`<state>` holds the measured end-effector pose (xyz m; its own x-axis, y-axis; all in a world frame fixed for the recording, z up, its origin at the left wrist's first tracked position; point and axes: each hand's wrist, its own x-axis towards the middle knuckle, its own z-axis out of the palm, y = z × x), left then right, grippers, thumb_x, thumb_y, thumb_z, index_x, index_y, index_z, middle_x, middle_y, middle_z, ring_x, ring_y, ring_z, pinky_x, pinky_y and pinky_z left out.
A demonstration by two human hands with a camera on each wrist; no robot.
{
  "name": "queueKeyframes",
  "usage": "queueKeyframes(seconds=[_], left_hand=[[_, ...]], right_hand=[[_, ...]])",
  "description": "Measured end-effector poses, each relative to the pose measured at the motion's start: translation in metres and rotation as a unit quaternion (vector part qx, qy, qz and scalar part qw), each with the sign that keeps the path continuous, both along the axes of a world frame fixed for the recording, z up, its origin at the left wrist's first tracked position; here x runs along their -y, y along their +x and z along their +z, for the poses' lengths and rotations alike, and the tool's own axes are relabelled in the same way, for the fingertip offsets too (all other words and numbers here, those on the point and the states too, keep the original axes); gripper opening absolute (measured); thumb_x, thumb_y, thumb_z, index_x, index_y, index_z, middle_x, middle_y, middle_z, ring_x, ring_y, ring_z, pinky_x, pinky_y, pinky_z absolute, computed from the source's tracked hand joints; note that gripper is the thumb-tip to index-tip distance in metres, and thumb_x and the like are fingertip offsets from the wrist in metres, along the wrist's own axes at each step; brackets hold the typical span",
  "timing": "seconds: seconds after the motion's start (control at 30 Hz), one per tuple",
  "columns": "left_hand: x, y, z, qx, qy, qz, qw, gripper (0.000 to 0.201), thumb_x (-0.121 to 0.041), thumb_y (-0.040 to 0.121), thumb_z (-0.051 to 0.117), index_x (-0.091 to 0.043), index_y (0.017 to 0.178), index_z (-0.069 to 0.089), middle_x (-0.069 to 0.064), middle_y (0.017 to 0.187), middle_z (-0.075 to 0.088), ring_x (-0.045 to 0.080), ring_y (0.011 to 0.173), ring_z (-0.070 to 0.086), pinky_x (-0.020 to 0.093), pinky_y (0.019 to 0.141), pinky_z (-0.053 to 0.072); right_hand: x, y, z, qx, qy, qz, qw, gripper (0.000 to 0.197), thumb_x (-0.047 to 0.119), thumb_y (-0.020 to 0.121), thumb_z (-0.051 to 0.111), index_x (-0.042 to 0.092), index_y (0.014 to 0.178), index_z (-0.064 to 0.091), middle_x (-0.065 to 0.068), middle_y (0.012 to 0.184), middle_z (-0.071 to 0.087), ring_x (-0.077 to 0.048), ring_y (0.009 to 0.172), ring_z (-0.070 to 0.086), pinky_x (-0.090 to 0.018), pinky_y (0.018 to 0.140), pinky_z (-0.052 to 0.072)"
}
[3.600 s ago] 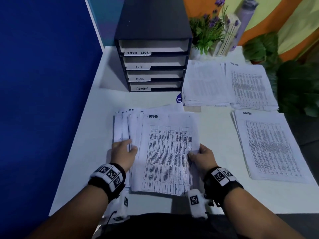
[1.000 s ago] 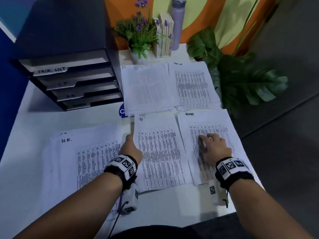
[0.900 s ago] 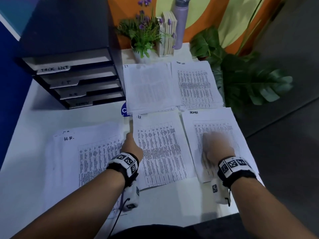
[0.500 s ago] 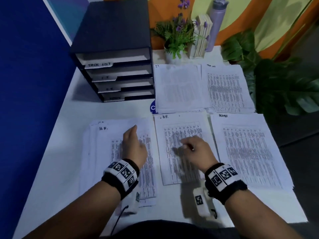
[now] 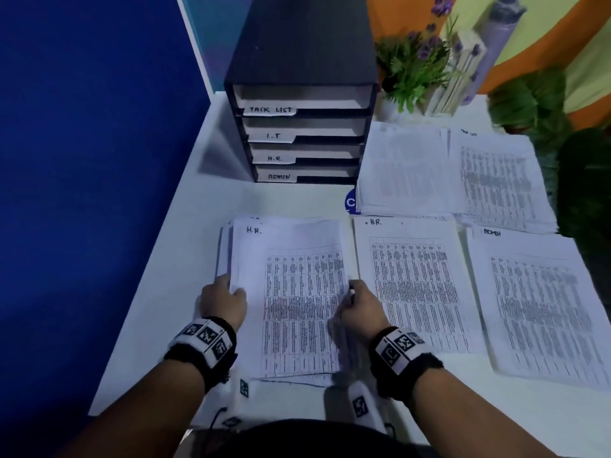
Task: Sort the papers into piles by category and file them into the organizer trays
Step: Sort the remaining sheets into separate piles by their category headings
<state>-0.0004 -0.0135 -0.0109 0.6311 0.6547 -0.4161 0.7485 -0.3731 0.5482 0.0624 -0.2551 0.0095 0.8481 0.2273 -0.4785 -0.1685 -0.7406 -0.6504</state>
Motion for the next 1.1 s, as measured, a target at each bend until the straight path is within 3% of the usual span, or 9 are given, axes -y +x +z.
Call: queueKeyframes(seconds=[0.1,0.17,0.3,0.43,0.6,0.67,0.83,0.93,1.1], left_hand=[[-0.002,-0.002,0.004,0.055,-0.001,-0.003,0.998,0.027,-0.017,0.086,0.046,-0.01,0.106,0.062,0.009,0.1,0.064,0.033,0.095,0.062,0.04,0.086,0.05],[-0.002,-0.006,0.006,0.071,-0.025,0.009,0.997,0.032,-0.016,0.087,0.049,-0.022,0.118,0.054,0.0,0.109,0.06,0.026,0.098,0.059,0.034,0.09,0.048],[-0.009,-0.01,0.004,0.091,-0.076,0.019,0.993,0.047,-0.011,0.083,0.071,-0.014,0.126,0.051,0.002,0.109,0.058,0.019,0.094,0.057,0.026,0.084,0.043],[-0.022,-0.011,-0.003,0.088,-0.069,0.045,0.993,0.048,-0.03,0.079,0.076,-0.017,0.121,0.056,0.003,0.115,0.064,0.021,0.094,0.061,0.034,0.09,0.05],[-0.02,-0.009,0.007,0.1,0.003,0.037,0.994,0.069,-0.013,0.079,0.076,-0.016,0.139,0.042,0.011,0.134,0.051,0.026,0.11,0.056,0.032,0.096,0.044],[-0.014,-0.005,0.012,0.13,0.051,0.001,0.99,0.062,-0.019,0.081,0.075,-0.014,0.136,0.049,0.012,0.136,0.044,0.028,0.121,0.049,0.035,0.106,0.04],[-0.004,0.005,0.012,0.119,-0.217,-0.045,0.968,0.033,-0.016,0.09,0.065,-0.023,0.122,0.06,-0.004,0.12,0.065,0.017,0.114,0.06,0.038,0.106,0.042],[-0.009,0.002,0.003,0.111,-0.221,-0.063,0.967,0.045,-0.005,0.08,0.071,-0.039,0.107,0.058,-0.011,0.11,0.068,0.014,0.107,0.064,0.037,0.1,0.048],[-0.004,0.0,0.006,0.148,-0.194,0.007,0.97,0.031,-0.011,0.081,0.076,-0.023,0.105,0.06,-0.01,0.095,0.067,0.013,0.091,0.064,0.027,0.089,0.045]], right_hand=[[0.006,0.003,-0.004,-0.018,0.026,-0.037,0.999,0.034,0.003,0.085,0.051,0.016,0.117,0.051,-0.013,0.103,0.066,-0.03,0.095,0.064,-0.04,0.082,0.054],[0.008,0.003,-0.004,-0.039,0.042,-0.063,0.996,0.027,0.003,0.08,0.055,0.021,0.1,0.053,-0.01,0.094,0.068,-0.029,0.087,0.066,-0.045,0.079,0.057],[0.006,0.007,-0.004,-0.029,0.03,-0.095,0.995,0.03,0.032,0.084,0.067,0.009,0.079,0.047,-0.004,0.073,0.052,-0.019,0.066,0.05,-0.029,0.058,0.041],[0.007,0.017,-0.008,0.038,-0.024,-0.111,0.993,0.028,0.022,0.087,0.063,0.011,0.071,0.042,-0.005,0.067,0.05,-0.025,0.066,0.051,-0.031,0.06,0.039],[0.028,0.025,-0.018,-0.044,0.128,-0.241,0.961,0.013,0.009,0.081,0.068,0.007,0.092,0.062,-0.011,0.073,0.061,-0.028,0.059,0.061,-0.048,0.063,0.059],[0.031,0.025,-0.015,-0.075,0.189,-0.281,0.938,0.013,-0.001,0.085,0.065,0.009,0.091,0.063,-0.014,0.073,0.058,-0.022,0.05,0.055,-0.036,0.052,0.054],[0.026,0.022,-0.005,-0.103,0.234,-0.253,0.933,0.02,-0.01,0.087,0.057,0.01,0.088,0.059,-0.01,0.067,0.053,-0.023,0.053,0.052,-0.043,0.061,0.054],[0.026,0.023,-0.006,-0.111,0.21,-0.227,0.944,0.017,-0.009,0.086,0.059,0.005,0.096,0.055,-0.013,0.076,0.057,-0.027,0.053,0.057,-0.058,0.067,0.055],[0.034,0.019,-0.006,-0.079,0.22,-0.25,0.939,0.02,-0.008,0.087,0.057,0.01,0.095,0.063,-0.016,0.079,0.06,-0.029,0.058,0.059,-0.059,0.063,0.056]])
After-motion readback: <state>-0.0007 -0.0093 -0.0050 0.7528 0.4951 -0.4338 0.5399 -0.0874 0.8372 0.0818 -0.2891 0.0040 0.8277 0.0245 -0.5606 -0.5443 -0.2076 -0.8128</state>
